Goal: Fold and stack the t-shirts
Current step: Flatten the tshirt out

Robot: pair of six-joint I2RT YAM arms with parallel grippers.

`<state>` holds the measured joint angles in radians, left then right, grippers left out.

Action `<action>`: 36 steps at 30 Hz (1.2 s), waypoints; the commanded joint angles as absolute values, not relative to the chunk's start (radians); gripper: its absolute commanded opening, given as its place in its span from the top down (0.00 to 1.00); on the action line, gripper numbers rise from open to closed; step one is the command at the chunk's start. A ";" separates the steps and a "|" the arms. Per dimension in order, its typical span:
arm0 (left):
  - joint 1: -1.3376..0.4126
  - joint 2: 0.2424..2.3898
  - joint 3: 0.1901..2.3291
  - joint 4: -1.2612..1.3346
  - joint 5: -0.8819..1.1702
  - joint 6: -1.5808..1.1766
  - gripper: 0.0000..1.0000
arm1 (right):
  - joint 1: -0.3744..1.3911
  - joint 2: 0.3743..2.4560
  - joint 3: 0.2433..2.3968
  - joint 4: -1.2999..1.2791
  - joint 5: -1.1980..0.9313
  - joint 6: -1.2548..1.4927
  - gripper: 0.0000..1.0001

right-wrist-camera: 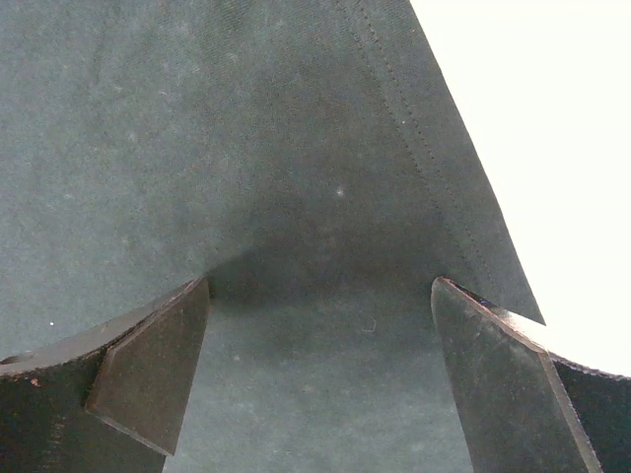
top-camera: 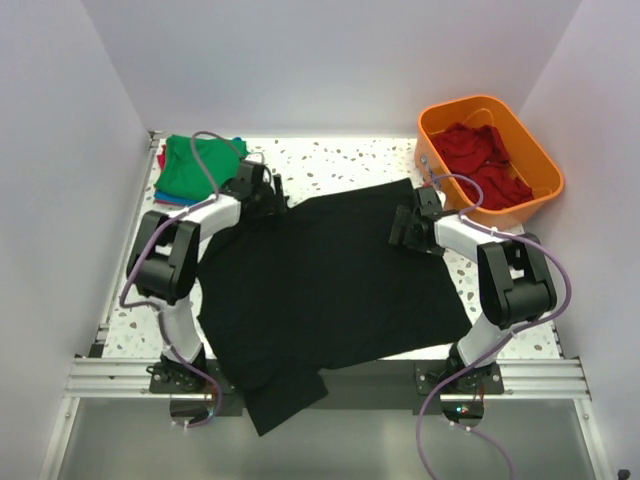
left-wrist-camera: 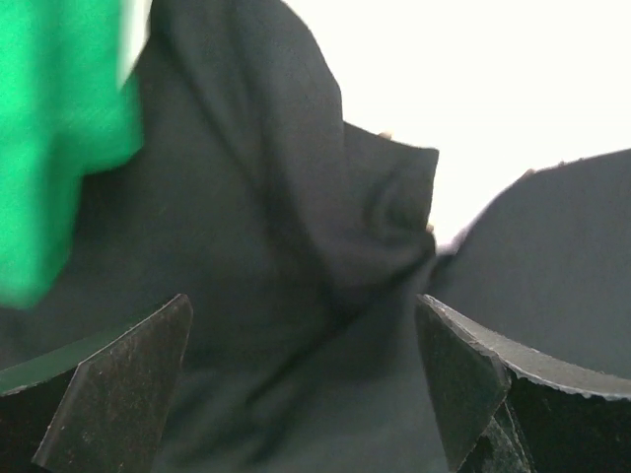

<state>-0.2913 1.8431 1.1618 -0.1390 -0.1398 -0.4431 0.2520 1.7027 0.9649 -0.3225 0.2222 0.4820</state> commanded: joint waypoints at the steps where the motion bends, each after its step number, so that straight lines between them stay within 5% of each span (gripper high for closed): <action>1: -0.321 1.940 1.299 -0.100 -0.126 -0.403 0.00 | 0.242 1.674 0.917 -0.416 0.271 0.512 0.01; 20: -0.265 2.646 2.233 -0.425 -0.086 -0.353 0.00 | 0.239 1.752 1.024 -0.440 0.299 0.525 0.01; 36: -0.229 2.729 2.431 -0.259 -0.069 -0.390 0.00 | 0.235 1.862 1.279 -0.460 0.338 0.459 0.01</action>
